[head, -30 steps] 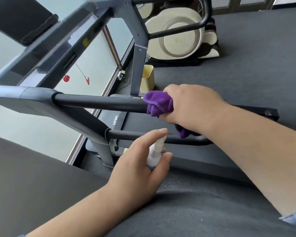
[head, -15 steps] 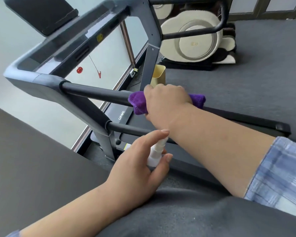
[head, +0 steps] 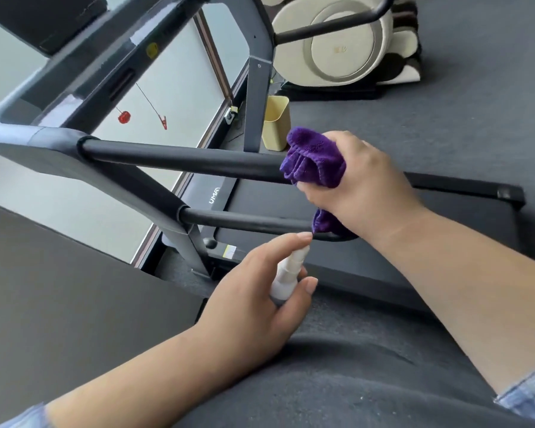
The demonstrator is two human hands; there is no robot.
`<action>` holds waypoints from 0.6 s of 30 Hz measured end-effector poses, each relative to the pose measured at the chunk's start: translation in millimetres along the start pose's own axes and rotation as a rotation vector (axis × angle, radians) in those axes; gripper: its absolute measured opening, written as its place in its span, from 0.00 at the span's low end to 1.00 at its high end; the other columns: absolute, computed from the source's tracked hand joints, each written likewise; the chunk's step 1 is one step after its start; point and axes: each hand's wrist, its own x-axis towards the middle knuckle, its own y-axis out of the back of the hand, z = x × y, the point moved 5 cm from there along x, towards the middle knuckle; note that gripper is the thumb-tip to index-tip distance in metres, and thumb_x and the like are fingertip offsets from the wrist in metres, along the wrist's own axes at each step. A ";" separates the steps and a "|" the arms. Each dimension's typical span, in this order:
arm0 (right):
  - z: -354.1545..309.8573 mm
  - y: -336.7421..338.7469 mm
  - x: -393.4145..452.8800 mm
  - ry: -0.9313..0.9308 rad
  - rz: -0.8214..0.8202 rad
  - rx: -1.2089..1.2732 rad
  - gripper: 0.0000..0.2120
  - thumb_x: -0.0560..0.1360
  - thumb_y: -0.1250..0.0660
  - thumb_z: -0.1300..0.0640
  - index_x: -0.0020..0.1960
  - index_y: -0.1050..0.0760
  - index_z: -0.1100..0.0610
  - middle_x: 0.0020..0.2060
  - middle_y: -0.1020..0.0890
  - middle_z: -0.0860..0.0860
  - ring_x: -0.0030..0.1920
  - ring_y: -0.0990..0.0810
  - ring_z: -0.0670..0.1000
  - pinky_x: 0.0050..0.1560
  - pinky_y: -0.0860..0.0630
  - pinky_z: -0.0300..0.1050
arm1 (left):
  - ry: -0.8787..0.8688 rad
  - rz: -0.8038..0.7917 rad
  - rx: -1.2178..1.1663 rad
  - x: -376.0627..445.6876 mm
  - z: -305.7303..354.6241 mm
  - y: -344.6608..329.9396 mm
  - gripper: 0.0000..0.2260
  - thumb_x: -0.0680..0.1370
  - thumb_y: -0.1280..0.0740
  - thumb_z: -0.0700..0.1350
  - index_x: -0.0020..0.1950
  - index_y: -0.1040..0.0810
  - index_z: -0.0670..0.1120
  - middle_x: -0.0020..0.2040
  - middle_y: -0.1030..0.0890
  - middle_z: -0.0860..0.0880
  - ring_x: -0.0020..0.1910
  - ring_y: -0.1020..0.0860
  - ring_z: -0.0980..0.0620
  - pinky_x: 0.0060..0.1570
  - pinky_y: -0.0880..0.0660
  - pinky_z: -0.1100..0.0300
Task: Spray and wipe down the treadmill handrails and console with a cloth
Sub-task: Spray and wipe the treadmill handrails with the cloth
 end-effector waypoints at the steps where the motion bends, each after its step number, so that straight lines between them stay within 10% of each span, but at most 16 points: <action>1: 6.2 -1.4 -5.1 -0.001 0.052 0.040 0.25 0.69 0.27 0.40 0.64 0.28 0.43 0.53 0.20 0.45 0.53 0.22 0.49 0.54 0.25 0.48 | -0.001 -0.015 0.002 -1.7 -0.7 -1.7 0.21 0.77 0.34 0.51 0.68 0.35 0.63 0.49 0.24 0.64 0.46 0.21 0.60 0.49 0.26 0.62; 14: 90.8 -32.4 -52.0 -0.127 0.215 0.313 0.28 0.66 0.20 0.53 0.63 0.27 0.46 0.55 0.25 0.31 0.58 0.25 0.33 0.61 0.28 0.33 | 0.001 0.011 0.066 -13.2 -8.4 11.7 0.25 0.76 0.34 0.54 0.67 0.39 0.73 0.47 0.21 0.61 0.46 0.20 0.57 0.48 0.28 0.69; 18: 75.6 -26.3 -48.1 -0.071 0.242 0.225 0.35 0.66 0.24 0.39 0.69 0.30 0.48 0.61 0.22 0.42 0.63 0.24 0.47 0.65 0.27 0.46 | -0.010 0.042 0.067 -15.0 -9.4 14.5 0.25 0.76 0.34 0.52 0.67 0.39 0.72 0.46 0.21 0.60 0.44 0.20 0.57 0.47 0.29 0.69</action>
